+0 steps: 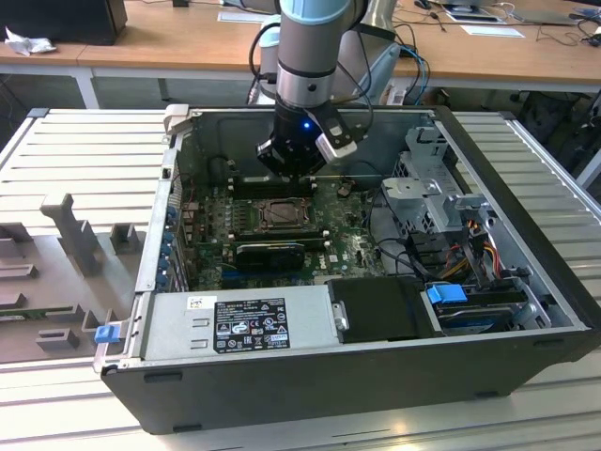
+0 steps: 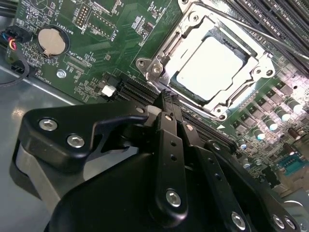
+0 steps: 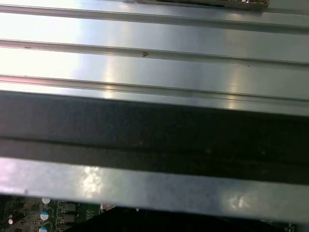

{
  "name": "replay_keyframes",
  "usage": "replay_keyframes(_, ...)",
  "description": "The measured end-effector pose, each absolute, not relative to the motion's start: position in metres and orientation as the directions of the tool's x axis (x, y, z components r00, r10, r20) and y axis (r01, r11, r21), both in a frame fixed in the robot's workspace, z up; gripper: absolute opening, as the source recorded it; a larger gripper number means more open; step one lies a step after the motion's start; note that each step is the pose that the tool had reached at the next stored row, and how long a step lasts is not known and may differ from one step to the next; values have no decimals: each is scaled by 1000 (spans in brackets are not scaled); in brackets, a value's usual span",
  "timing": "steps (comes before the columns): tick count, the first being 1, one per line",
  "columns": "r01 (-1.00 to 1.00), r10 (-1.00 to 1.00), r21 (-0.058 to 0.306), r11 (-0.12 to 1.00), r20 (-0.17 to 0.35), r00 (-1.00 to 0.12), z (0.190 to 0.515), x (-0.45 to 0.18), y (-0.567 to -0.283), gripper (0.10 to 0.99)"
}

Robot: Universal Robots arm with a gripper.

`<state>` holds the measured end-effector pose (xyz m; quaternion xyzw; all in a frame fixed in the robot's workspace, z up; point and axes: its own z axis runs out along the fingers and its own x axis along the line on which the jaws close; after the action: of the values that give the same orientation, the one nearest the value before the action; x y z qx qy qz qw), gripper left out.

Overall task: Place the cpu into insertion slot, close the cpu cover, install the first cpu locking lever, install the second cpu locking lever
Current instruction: 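Install the second cpu locking lever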

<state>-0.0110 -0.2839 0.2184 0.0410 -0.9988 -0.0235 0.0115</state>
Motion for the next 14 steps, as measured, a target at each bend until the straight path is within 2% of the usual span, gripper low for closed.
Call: replay_keyframes(14,-81,-82,48,996,21,-996,220,-11,-289,106)
